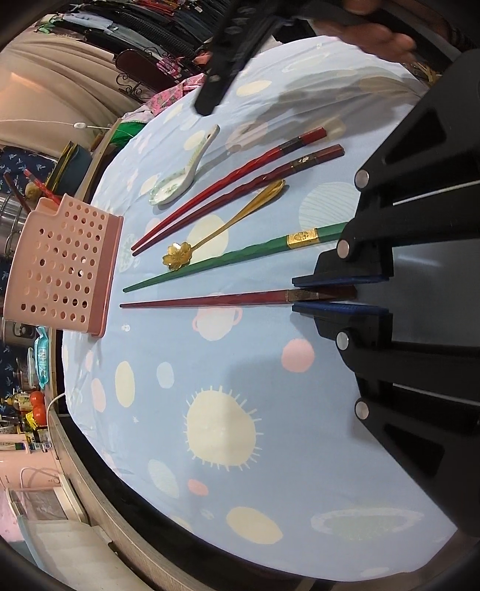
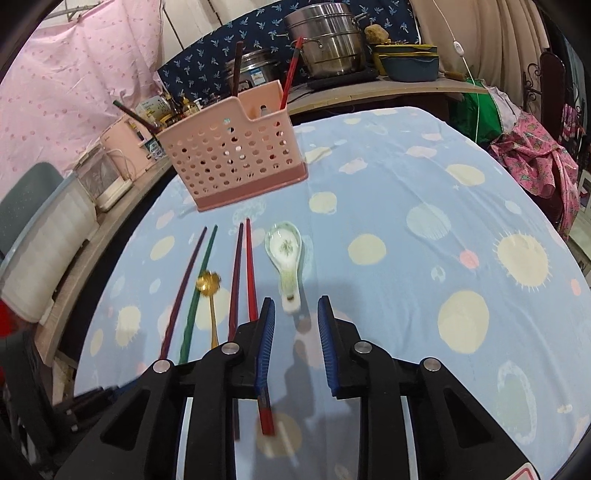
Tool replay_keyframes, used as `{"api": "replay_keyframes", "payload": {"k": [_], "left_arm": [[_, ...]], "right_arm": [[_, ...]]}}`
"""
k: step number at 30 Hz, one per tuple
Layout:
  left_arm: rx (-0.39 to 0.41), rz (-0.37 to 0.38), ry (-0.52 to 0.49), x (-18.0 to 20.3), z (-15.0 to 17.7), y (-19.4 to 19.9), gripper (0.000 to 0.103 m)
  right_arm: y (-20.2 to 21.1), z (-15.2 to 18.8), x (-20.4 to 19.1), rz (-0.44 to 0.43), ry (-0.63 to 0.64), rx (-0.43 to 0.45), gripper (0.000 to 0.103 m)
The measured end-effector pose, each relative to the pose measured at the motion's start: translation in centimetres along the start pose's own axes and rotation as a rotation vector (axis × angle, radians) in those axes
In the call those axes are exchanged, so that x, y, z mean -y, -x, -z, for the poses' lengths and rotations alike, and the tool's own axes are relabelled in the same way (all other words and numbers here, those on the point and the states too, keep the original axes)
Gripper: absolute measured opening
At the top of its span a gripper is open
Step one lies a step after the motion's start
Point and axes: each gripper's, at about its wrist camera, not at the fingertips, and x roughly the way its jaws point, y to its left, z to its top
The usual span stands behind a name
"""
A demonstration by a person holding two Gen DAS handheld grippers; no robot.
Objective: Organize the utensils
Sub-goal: 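Grasp a dark red chopstick with the left tool while the right tool grasps the white spoon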
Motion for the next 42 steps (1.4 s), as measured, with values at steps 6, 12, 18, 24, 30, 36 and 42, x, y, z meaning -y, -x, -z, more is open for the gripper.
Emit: {"api": "replay_keyframes", "payload": {"k": [6, 12, 18, 24, 30, 36, 42], "left_arm": [[0.003, 0.002, 0.002, 0.0, 0.0, 0.0, 0.008], [0.008, -0.001, -0.001, 0.0, 0.0, -0.1, 0.008], [0.009, 0.001, -0.002, 0.0, 0.0, -0.1, 0.008], [0.01, 0.002, -0.001, 0.0, 0.0, -0.1, 0.008], [0.013, 0.007, 0.002, 0.0, 0.0, -0.1, 0.008], [0.015, 0.01, 0.007, -0.1, 0.1, -0.1, 0.008], [0.022, 0.024, 0.016, -0.3, 0.1, -0.1, 0.008]], "right_arm": [[-2.3, -1.5, 0.1, -0.004, -0.006, -0.017, 0.016], [-4.1, -1.5, 0.6, -0.022, -0.036, -0.059, 0.011], [-4.8, -0.9, 0.6, -0.035, -0.04, -0.081, 0.01], [-5.4, -0.5, 0.1, -0.044, -0.033, -0.096, 0.01], [-5.8, 0.1, 0.1, -0.053, -0.035, -0.106, 0.01], [-6.1, 0.8, -0.7, -0.046, -0.009, -0.115, 0.01], [-5.9, 1.0, -0.9, -0.032, 0.004, -0.107, 0.008]]}}
